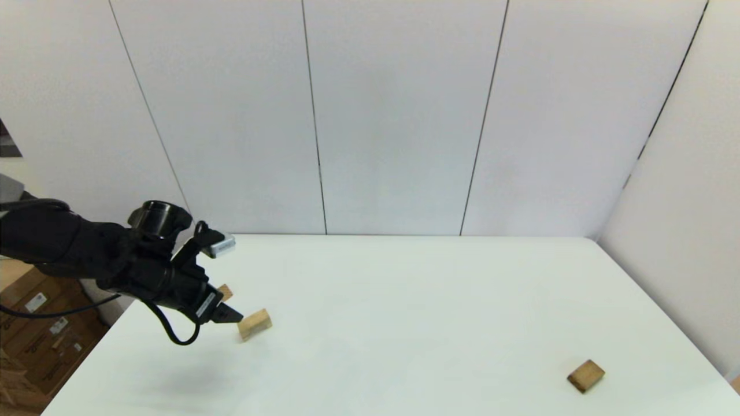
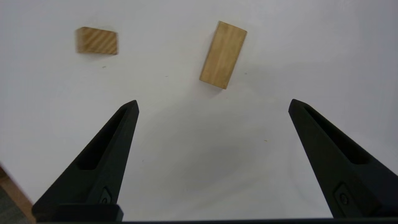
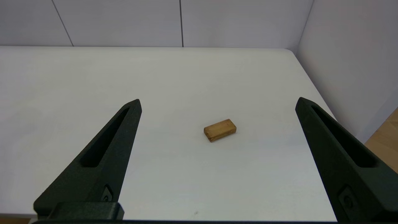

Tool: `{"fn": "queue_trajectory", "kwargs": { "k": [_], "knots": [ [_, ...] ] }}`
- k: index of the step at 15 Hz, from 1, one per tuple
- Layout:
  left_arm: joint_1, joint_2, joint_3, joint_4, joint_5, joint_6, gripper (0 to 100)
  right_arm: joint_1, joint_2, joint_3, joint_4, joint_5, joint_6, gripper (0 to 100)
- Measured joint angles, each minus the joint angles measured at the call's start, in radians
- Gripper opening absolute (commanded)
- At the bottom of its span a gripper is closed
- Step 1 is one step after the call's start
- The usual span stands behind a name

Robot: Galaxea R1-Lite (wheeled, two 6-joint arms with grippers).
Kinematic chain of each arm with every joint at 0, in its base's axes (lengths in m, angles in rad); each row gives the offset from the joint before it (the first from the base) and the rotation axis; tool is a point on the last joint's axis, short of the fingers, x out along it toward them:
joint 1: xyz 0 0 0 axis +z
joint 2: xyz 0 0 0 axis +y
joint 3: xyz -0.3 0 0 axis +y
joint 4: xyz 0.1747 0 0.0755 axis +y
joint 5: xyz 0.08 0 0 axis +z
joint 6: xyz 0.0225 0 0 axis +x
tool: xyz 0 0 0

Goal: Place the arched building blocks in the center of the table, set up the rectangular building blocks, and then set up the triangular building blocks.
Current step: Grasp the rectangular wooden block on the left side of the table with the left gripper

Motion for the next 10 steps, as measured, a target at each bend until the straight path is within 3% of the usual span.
{"fn": "queue_trajectory", "kwargs": {
  "k": [10],
  "knots": [
    [-0.077, 0.209, -0.11, 0.002, -0.016, 0.082, 100, 0.0, 0.0, 0.0, 0.0, 0.0, 0.0, 100]
  ]
}}
